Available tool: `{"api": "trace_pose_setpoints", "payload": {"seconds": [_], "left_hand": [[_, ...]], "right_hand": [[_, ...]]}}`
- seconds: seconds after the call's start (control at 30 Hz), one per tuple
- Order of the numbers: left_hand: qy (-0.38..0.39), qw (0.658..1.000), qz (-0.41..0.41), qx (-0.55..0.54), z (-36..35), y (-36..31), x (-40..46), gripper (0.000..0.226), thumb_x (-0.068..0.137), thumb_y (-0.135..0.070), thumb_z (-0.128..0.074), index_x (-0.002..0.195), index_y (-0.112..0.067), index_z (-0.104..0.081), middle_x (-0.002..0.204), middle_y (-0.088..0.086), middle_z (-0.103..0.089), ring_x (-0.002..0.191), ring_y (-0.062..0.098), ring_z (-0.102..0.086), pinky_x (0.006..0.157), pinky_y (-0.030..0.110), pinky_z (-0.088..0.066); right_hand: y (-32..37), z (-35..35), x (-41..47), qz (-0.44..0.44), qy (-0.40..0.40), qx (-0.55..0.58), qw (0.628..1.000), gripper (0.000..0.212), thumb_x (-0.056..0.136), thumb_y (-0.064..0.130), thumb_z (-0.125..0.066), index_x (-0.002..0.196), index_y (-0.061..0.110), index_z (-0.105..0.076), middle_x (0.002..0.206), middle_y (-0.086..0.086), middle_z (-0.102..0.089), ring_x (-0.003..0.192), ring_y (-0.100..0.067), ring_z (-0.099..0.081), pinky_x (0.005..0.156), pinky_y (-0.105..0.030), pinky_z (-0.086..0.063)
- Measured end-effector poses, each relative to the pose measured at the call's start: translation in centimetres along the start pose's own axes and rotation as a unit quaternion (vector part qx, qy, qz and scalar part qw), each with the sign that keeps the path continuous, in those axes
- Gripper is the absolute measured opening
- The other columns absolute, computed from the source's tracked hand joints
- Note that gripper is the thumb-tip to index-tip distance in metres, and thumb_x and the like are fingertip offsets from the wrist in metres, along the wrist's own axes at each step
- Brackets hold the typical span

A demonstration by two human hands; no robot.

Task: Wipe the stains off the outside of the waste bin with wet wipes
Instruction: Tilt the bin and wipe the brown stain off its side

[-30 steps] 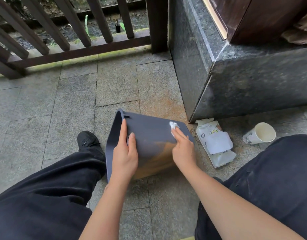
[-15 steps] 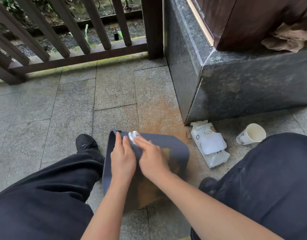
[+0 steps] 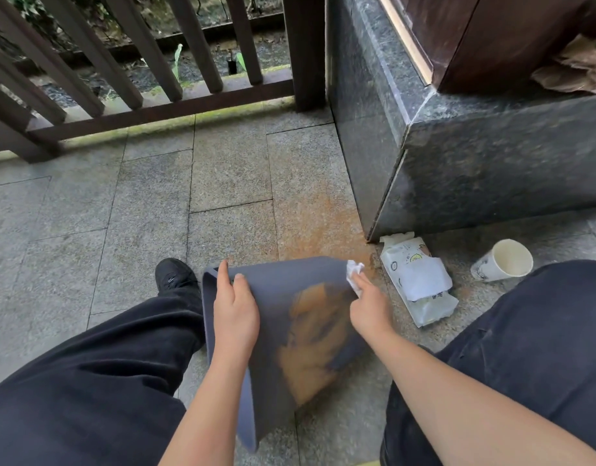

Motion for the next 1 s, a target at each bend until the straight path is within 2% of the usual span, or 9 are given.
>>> {"api": "trace_pose_setpoints", "payload": {"seconds": [0.13, 0.2, 0.3, 0.43, 0.57, 0.7, 0.83, 0.9, 1.0], "left_hand": [[-0.012, 1.0, -0.01, 0.015, 0.0, 0.1, 0.1, 0.051, 0.105, -0.027, -0.033, 0.155, -0.022, -0.028, 0.117, -0.013, -0.039, 0.085, -0.018, -0.031, 0.071, 0.012, -0.023], [-0.01, 1.0, -0.012, 0.023, 0.0, 0.2, 0.3, 0.052, 0.105, -0.031, -0.032, 0.156, -0.024, -0.027, 0.124, -0.013, -0.042, 0.105, -0.004, -0.04, 0.075, 0.012, -0.021], [-0.009, 0.999, -0.006, 0.032, 0.1, 0.2, 0.6, 0.052, 0.106, -0.037, -0.031, 0.156, -0.023, -0.026, 0.154, -0.002, -0.039, 0.136, 0.011, -0.032, 0.086, 0.01, -0.019], [0.002, 1.0, -0.016, -0.008, 0.4, 0.3, 0.3, 0.055, 0.106, -0.042, -0.031, 0.156, -0.019, -0.027, 0.158, -0.001, -0.033, 0.122, -0.016, -0.028, 0.085, -0.008, -0.017], [0.004, 0.999, -0.032, 0.0, 0.6, 0.6, 0.5, 0.054, 0.107, -0.039, -0.032, 0.156, -0.017, -0.028, 0.157, -0.001, -0.033, 0.124, -0.014, -0.026, 0.093, -0.005, -0.018], [-0.004, 0.999, -0.044, 0.028, 1.1, 1.0, 1.2, 0.052, 0.107, -0.038, -0.032, 0.155, -0.018, -0.031, 0.158, -0.003, -0.033, 0.142, 0.004, -0.027, 0.106, 0.015, -0.015], [0.005, 0.998, -0.051, 0.032, 1.1, 1.2, 0.8, 0.05, 0.107, -0.037, -0.034, 0.154, -0.021, -0.032, 0.157, -0.01, -0.033, 0.135, -0.007, -0.026, 0.099, 0.004, -0.015], [0.011, 0.997, -0.062, 0.034, 0.6, 1.0, 0.5, 0.05, 0.107, -0.036, -0.034, 0.155, -0.021, -0.032, 0.155, -0.012, -0.033, 0.13, -0.012, -0.025, 0.095, -0.002, -0.014], [0.026, 0.996, -0.076, 0.03, 0.0, 0.7, 0.4, 0.05, 0.107, -0.035, -0.035, 0.155, -0.022, -0.032, 0.15, -0.018, -0.035, 0.128, -0.016, -0.025, 0.1, 0.005, -0.016]], "right_hand": [[1.2, -0.7, -0.4, 0.006, 0.001, 0.025, 1.0, 0.078, 0.085, -0.014, -0.037, 0.149, 0.03, -0.042, 0.157, 0.016, -0.033, 0.139, -0.023, -0.042, 0.103, -0.03, -0.041], [3.6, -1.2, -1.5, 0.084, 0.018, 0.013, 0.996, 0.085, 0.08, -0.017, -0.035, 0.148, 0.034, -0.044, 0.155, 0.021, -0.033, 0.143, -0.013, -0.035, 0.109, -0.029, -0.039], [9.0, -2.8, -4.7, 0.27, 0.071, -0.008, 0.96, 0.098, 0.067, -0.018, -0.036, 0.147, 0.037, -0.042, 0.156, 0.018, -0.035, 0.141, 0.003, -0.019, 0.119, -0.03, -0.018], [13.1, -5.1, -8.3, 0.404, 0.139, 0.023, 0.904, 0.083, 0.074, -0.016, -0.041, 0.15, 0.017, -0.04, 0.155, 0.004, -0.041, 0.146, -0.004, -0.028, 0.123, -0.033, -0.009], [11.9, -4.9, -7.7, 0.431, 0.125, -0.014, 0.893, 0.078, 0.076, -0.016, -0.041, 0.149, 0.011, -0.041, 0.156, -0.001, -0.039, 0.146, -0.012, -0.031, 0.124, -0.036, -0.009], [8.8, -3.8, -3.8, 0.349, 0.093, -0.071, 0.93, 0.09, 0.068, -0.022, -0.038, 0.15, 0.017, -0.04, 0.157, 0.004, -0.035, 0.148, -0.013, -0.028, 0.124, -0.04, -0.01], [4.1, -1.1, 1.0, 0.18, 0.052, -0.1, 0.977, 0.092, 0.073, -0.022, -0.035, 0.148, 0.03, -0.044, 0.158, 0.016, -0.031, 0.15, -0.017, -0.023, 0.125, -0.038, -0.007], [2.6, -0.1, 2.6, 0.116, 0.05, -0.103, 0.987, 0.085, 0.077, -0.017, -0.035, 0.146, 0.031, -0.046, 0.157, 0.017, -0.033, 0.149, -0.023, -0.025, 0.123, -0.038, -0.014], [1.9, 0.8, 3.6, 0.087, 0.042, -0.105, 0.99, 0.072, 0.082, -0.011, -0.036, 0.143, 0.023, -0.052, 0.156, 0.013, -0.037, 0.143, -0.022, -0.036, 0.116, -0.035, -0.031]]}}
Point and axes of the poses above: each hand's wrist, its own x-axis towards the middle knuckle, its own z-axis out of the back of the hand, y = z × x, the point moved 3 cm from there along x, towards the middle knuckle
